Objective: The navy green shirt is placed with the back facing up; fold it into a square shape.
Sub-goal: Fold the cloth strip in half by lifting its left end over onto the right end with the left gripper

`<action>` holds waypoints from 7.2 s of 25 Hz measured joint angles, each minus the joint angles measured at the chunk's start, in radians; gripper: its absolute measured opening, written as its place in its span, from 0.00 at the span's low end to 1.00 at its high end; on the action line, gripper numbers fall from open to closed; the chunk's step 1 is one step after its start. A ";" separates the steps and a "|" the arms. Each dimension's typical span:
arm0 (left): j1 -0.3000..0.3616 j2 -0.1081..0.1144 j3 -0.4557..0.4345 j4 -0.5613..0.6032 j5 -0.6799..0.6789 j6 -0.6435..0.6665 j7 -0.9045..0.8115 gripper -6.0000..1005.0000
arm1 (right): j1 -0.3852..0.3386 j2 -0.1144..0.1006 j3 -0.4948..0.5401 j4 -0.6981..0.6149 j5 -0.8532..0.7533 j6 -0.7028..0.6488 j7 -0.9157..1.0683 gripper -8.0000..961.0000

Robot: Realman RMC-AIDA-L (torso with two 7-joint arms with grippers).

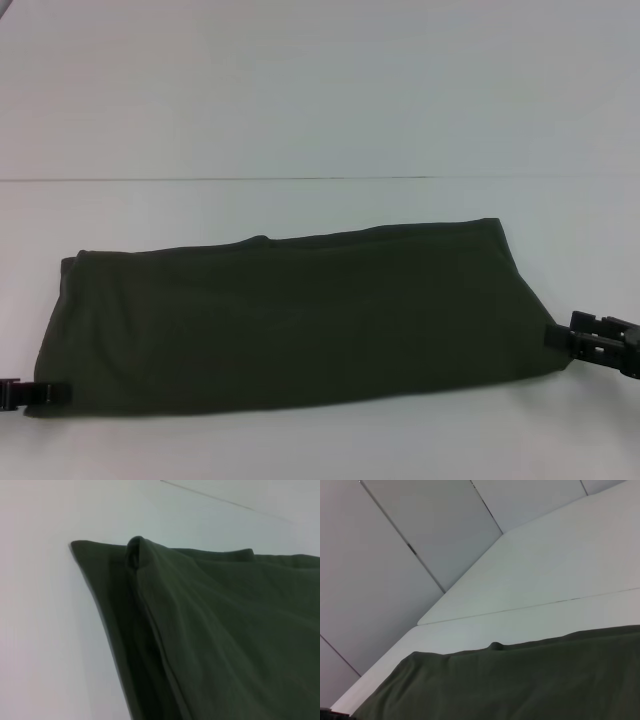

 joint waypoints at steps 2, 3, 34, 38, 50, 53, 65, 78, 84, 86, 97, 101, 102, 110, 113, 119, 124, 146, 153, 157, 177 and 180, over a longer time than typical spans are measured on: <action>0.000 -0.001 0.002 -0.002 0.001 0.000 0.004 0.57 | -0.001 0.000 0.000 0.000 0.000 0.000 0.000 0.95; -0.001 -0.001 0.003 -0.005 0.001 0.000 0.006 0.52 | -0.001 0.000 0.000 0.000 0.000 0.000 0.000 0.95; -0.006 0.000 0.005 -0.002 0.001 0.019 0.023 0.01 | 0.137 0.001 -0.043 -0.163 -0.335 0.155 0.537 0.94; -0.006 0.000 0.005 -0.002 0.001 0.023 0.023 0.01 | 0.153 0.006 -0.064 -0.132 -0.338 0.186 0.540 0.93; -0.010 0.002 0.003 -0.002 -0.002 0.032 0.020 0.01 | 0.165 0.007 -0.102 -0.098 -0.340 0.230 0.551 0.90; -0.011 0.002 0.003 -0.002 -0.002 0.032 0.020 0.01 | 0.168 0.007 -0.114 -0.092 -0.340 0.234 0.553 0.90; -0.018 0.005 0.002 -0.001 -0.002 0.039 0.018 0.01 | 0.174 0.007 -0.212 -0.090 -0.341 0.257 0.568 0.65; -0.019 0.005 0.000 0.000 -0.002 0.041 0.018 0.01 | 0.171 0.007 -0.209 -0.097 -0.337 0.255 0.561 0.11; -0.024 0.007 0.003 0.000 -0.002 0.056 0.016 0.01 | 0.163 0.000 -0.209 -0.098 -0.334 0.236 0.541 0.09; -0.027 0.010 0.003 0.000 0.003 0.071 0.015 0.01 | 0.160 -0.004 -0.209 -0.100 -0.334 0.211 0.533 0.08; -0.040 0.028 0.005 0.030 0.046 0.191 -0.021 0.01 | 0.137 -0.041 -0.212 -0.106 -0.339 0.023 0.513 0.05; -0.045 0.034 0.005 0.040 0.089 0.257 -0.036 0.01 | 0.121 -0.056 -0.217 -0.107 -0.344 -0.048 0.501 0.05; -0.048 0.036 0.005 0.042 0.101 0.280 -0.041 0.01 | 0.119 -0.057 -0.219 -0.107 -0.349 -0.061 0.498 0.05; -0.068 0.045 0.014 0.049 0.196 0.392 -0.067 0.01 | 0.117 -0.047 -0.235 -0.107 -0.431 -0.133 0.474 0.05; -0.068 0.047 0.032 0.051 0.204 0.425 -0.073 0.01 | 0.110 -0.046 -0.253 -0.107 -0.434 -0.161 0.463 0.05; -0.061 0.044 0.090 0.062 0.205 0.458 -0.096 0.01 | 0.104 -0.046 -0.257 -0.107 -0.476 -0.184 0.453 0.05; -0.060 0.047 0.095 0.078 0.206 0.460 -0.106 0.01 | 0.097 -0.042 -0.253 -0.112 -0.482 -0.180 0.450 0.05; -0.049 0.045 0.086 0.091 0.206 0.400 -0.114 0.01 | 0.099 -0.075 -0.017 -0.168 -0.463 -0.272 0.385 0.35; -0.048 0.045 0.086 0.091 0.206 0.371 -0.120 0.01 | 0.064 -0.072 0.166 -0.190 -0.248 -0.288 0.203 0.64; -0.047 0.044 0.087 0.090 0.207 0.363 -0.144 0.02 | 0.054 -0.053 0.172 -0.180 -0.170 -0.281 0.074 0.81; 0.020 0.039 0.087 0.154 0.208 0.360 -0.327 0.33 | 0.078 0.027 0.179 -0.144 -0.150 -0.247 -0.282 0.85; 0.017 0.042 0.049 0.156 0.207 0.346 -0.328 0.42 | 0.072 0.041 0.171 -0.142 -0.152 -0.256 -0.349 0.85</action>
